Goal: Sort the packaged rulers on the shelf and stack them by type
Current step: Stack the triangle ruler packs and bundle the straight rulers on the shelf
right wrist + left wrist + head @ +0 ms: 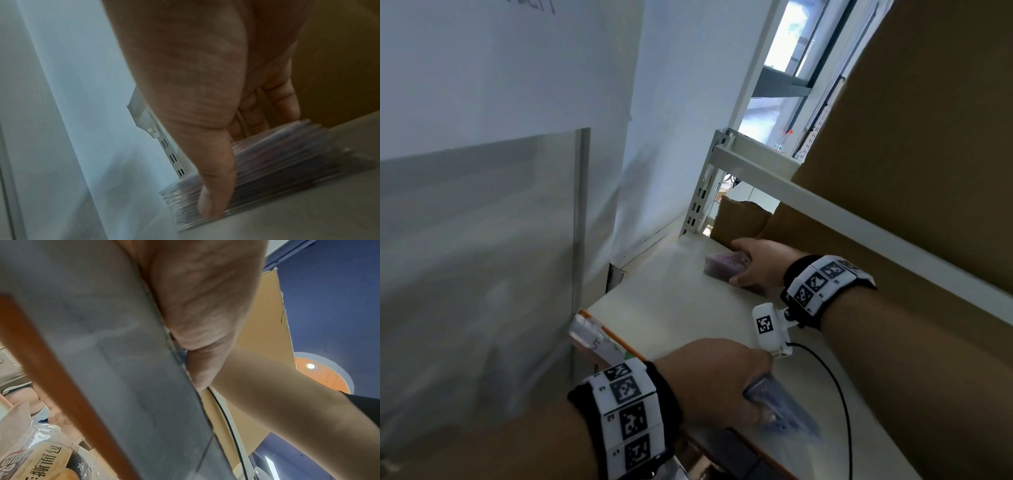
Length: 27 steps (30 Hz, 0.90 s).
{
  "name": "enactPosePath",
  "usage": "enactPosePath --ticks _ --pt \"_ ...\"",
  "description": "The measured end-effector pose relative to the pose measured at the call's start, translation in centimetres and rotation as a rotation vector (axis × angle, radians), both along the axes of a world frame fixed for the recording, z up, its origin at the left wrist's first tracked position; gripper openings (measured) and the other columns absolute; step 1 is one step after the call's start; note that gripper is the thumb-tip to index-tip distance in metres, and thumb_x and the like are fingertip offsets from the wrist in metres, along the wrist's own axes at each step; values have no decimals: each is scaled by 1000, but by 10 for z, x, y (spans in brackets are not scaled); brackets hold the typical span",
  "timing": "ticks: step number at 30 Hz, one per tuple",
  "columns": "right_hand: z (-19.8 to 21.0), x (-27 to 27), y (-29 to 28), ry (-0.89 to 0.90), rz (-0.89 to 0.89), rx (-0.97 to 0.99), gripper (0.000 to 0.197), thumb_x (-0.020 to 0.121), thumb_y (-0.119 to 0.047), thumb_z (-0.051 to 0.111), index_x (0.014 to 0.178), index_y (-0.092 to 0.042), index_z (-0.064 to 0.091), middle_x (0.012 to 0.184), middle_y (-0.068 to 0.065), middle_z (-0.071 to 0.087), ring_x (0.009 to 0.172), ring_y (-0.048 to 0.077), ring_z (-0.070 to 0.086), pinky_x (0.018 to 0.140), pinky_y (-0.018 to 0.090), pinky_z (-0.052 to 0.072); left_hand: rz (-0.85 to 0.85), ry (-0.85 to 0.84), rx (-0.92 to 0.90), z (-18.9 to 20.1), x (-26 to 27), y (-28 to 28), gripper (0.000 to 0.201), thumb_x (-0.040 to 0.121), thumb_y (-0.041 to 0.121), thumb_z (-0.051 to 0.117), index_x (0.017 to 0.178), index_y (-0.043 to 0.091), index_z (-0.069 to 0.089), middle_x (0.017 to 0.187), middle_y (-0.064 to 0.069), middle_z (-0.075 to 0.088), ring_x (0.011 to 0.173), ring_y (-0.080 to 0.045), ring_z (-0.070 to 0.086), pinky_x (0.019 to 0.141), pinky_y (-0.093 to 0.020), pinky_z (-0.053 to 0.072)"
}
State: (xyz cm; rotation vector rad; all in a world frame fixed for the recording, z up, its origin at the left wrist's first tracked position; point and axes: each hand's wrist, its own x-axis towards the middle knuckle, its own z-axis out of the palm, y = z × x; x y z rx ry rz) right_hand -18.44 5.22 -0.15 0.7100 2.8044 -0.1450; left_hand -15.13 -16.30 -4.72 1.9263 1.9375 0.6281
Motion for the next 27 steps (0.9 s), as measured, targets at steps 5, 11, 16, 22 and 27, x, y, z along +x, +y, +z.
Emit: enactPosePath --ticks 5,11,16,22,27 --pt "26 31 2 85 -38 -72 89 75 -49 79 148 -27 34 142 -1 52 120 17 54 90 29 47 19 17 11 -4 0 1 32 87 50 64 95 24 47 88 1 56 74 -18 48 66 -29 32" --pt "63 119 9 209 -141 -81 79 81 -51 73 147 -26 37 126 -2 63 109 12 57 84 26 46 31 90 42 -6 4 4 34 85 55 60 98 26 50 87 3 60 75 -17 54 63 -30 38" --pt "49 217 24 105 -311 11 45 87 -41 72 125 -21 59 118 -2 62 101 12 54 71 20 40 49 135 51 -9 5 4 34 85 63 53 96 32 46 82 8 57 73 -11 53 61 -29 41" --pt "6 291 34 -173 -349 -63 41 80 -58 66 108 -30 54 114 -5 63 97 14 60 89 33 50 58 195 -9 -8 10 12 35 82 69 50 95 36 44 80 13 55 71 -2 52 57 -20 39" --pt "-7 308 43 -16 -405 1 44 81 -51 65 117 -27 58 112 -4 65 95 16 60 85 34 52 -19 219 -28 -3 35 30 37 81 69 50 96 35 47 83 13 57 71 -2 52 59 -21 40"
